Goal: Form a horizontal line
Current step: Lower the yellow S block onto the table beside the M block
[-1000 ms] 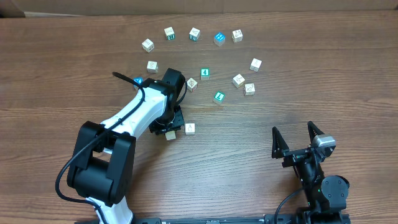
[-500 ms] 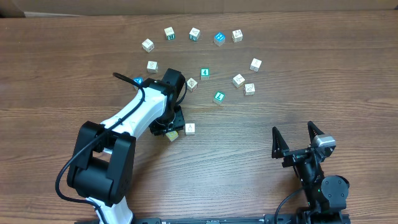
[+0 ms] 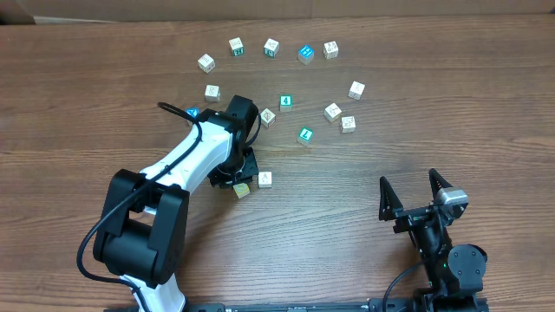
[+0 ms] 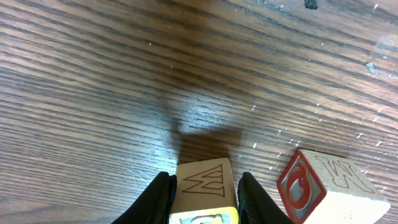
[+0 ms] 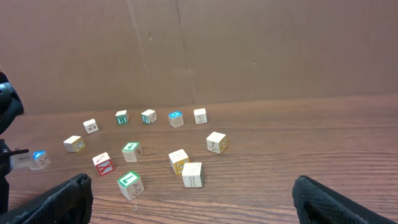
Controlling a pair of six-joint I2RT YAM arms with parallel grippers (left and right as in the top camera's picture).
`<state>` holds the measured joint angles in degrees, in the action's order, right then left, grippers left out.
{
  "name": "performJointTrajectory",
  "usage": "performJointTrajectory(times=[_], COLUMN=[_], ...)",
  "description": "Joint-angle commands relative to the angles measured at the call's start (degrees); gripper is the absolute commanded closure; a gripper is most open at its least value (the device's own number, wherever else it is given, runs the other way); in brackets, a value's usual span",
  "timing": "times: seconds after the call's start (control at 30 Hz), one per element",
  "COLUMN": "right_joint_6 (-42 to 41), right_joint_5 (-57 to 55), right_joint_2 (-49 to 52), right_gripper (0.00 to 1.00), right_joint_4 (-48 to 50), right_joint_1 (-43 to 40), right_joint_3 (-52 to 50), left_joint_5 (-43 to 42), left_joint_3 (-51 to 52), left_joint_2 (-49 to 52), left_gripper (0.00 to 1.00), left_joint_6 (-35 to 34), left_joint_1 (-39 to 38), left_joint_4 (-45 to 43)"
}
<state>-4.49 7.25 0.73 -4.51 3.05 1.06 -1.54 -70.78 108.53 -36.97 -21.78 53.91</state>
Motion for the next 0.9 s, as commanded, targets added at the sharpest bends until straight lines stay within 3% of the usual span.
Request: performJointTrajectory(times=[0.0,0.23,0.5,0.63,0.87], right_joint_6=[-0.13,-0.13,-0.13,-0.13,-0.13], right_joint_5=[-0.28,-0.28,-0.28,-0.28,-0.28], right_joint_2=[-0.57,-0.57,-0.57,-0.57,-0.57], right_gripper=[0.00,0.00,0.00,0.00,0.00], right_joint_4=[0.28,0.28,0.28,0.28,0.28], right_joint_1=[0.26,0.26,0.26,0.26,0.26], right_joint_3=[-0.59,-0.59,-0.59,-0.59,-0.59], left_joint_5=[1.09,1.09,1.07,1.05,0.00], left_joint_3=[0.68,0.68,0.68,0.68,0.68], left_joint_2=[-0.55,-0.55,-0.55,-0.55,-0.55], left_gripper=[0.76,0.76,0.75,0.62,0.63], left_joint_6=[-0.33,-0.07,5.31,5.27,5.25], left_joint_1=[-0.76,-0.76,-0.74,-0.76,-0.76], left_joint_4=[-1.40,-4.37,-5.01,-4.90,-4.02])
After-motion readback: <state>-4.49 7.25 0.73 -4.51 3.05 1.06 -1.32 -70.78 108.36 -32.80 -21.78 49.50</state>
